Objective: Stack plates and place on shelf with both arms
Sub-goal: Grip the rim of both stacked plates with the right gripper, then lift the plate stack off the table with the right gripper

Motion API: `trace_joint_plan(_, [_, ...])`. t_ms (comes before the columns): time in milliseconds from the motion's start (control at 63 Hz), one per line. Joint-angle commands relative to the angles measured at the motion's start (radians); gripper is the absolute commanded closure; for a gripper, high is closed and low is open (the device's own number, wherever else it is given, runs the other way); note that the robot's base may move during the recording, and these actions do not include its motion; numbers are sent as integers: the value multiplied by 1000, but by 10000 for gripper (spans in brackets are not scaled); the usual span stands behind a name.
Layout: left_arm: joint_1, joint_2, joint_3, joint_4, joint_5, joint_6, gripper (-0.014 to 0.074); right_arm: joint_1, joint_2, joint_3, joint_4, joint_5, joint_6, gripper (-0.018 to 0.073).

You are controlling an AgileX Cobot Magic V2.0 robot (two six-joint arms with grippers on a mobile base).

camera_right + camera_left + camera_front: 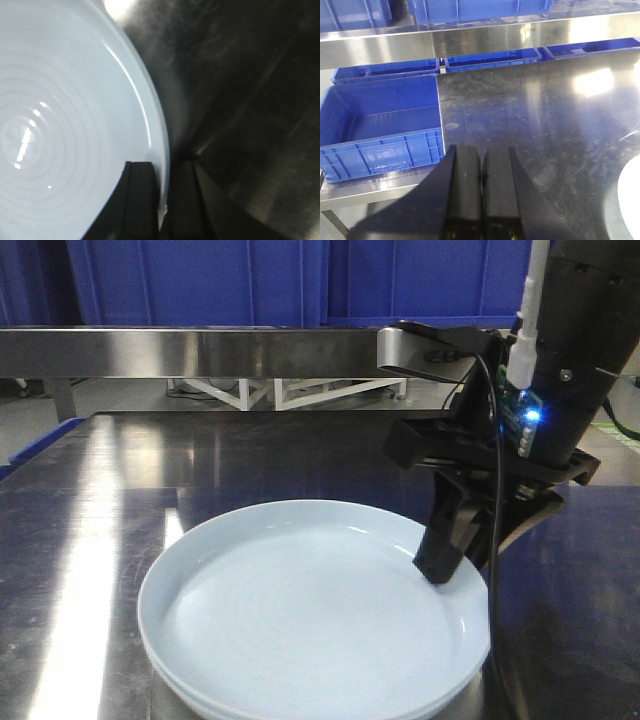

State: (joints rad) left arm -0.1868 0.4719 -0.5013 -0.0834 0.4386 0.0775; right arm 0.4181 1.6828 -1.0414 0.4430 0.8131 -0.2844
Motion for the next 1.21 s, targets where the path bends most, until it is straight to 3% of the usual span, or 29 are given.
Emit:
trace_joint_plan(0, [-6, 4, -28, -11, -84, -9, 512, 1, -34, -22, 10, 10, -6, 512])
trace_joint_plan(333, [-6, 4, -28, -11, -84, -9, 512, 0, -106, -22, 10, -43, 3, 502])
trace_joint_plan(777, [-6, 4, -28, -11, -82, -9, 512, 0, -467, -5, 9, -191, 3, 502])
trace_joint_plan(1190, [-6, 4, -28, -11, -82, -9, 512, 0, -849, 222, 9, -386, 3, 502])
